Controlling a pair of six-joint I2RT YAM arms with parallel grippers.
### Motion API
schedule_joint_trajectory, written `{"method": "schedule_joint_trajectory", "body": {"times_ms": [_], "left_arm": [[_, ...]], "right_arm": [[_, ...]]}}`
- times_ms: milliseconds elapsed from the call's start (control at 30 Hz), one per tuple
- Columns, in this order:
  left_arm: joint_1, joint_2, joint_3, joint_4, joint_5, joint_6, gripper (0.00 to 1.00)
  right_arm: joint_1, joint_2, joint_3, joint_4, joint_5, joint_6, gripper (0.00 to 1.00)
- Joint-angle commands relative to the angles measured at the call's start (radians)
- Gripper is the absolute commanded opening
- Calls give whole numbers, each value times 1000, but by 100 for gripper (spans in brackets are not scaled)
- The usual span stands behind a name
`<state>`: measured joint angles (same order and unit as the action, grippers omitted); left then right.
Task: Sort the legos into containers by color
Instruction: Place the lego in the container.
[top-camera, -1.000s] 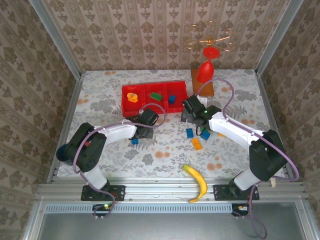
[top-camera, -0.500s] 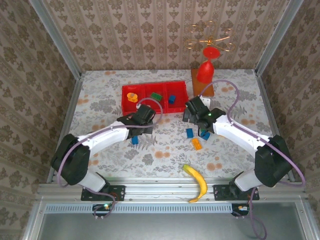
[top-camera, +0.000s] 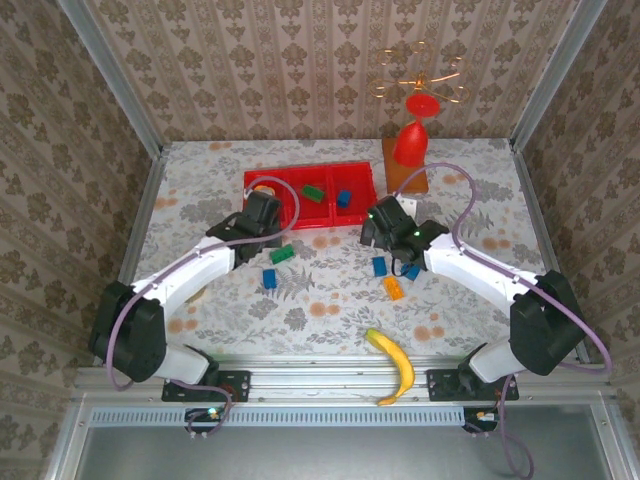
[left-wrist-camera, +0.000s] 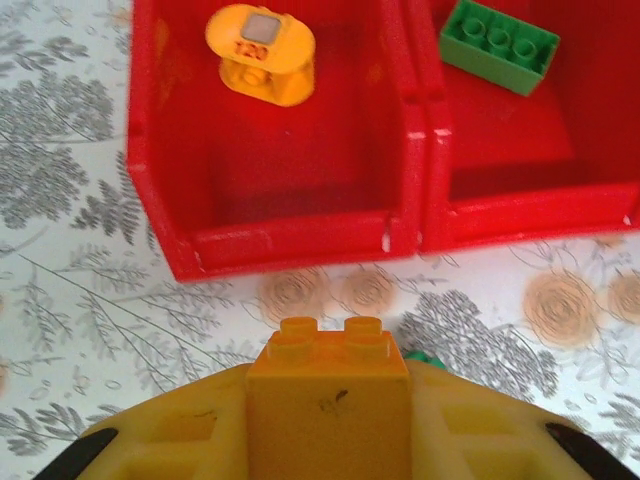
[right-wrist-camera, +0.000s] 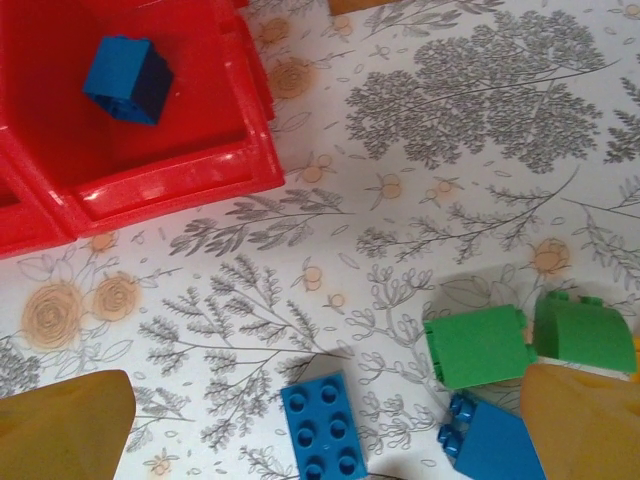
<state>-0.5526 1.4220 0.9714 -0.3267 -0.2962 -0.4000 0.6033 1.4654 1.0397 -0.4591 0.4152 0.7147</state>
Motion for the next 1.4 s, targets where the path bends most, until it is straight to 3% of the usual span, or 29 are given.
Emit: {"method": "schedule_joint_trajectory", "body": {"times_ms": [0,200,433,833,1367], "left_arm": [[41,34,53,54,-3,72,23],[134,129,119,109,49,105,23],[182,254,228,128,102,120,23],[192,412,332,101,142,103,30],[194,421,363,68,127,97,46]], "right_arm": [[27,31,21,19,0,32,100],[90,102,68,25,-6,51,100],[153,182,133,14,4,55,100],[205,245,174,10,-6,57,100],[255,349,258,8,-22,26,100]]}}
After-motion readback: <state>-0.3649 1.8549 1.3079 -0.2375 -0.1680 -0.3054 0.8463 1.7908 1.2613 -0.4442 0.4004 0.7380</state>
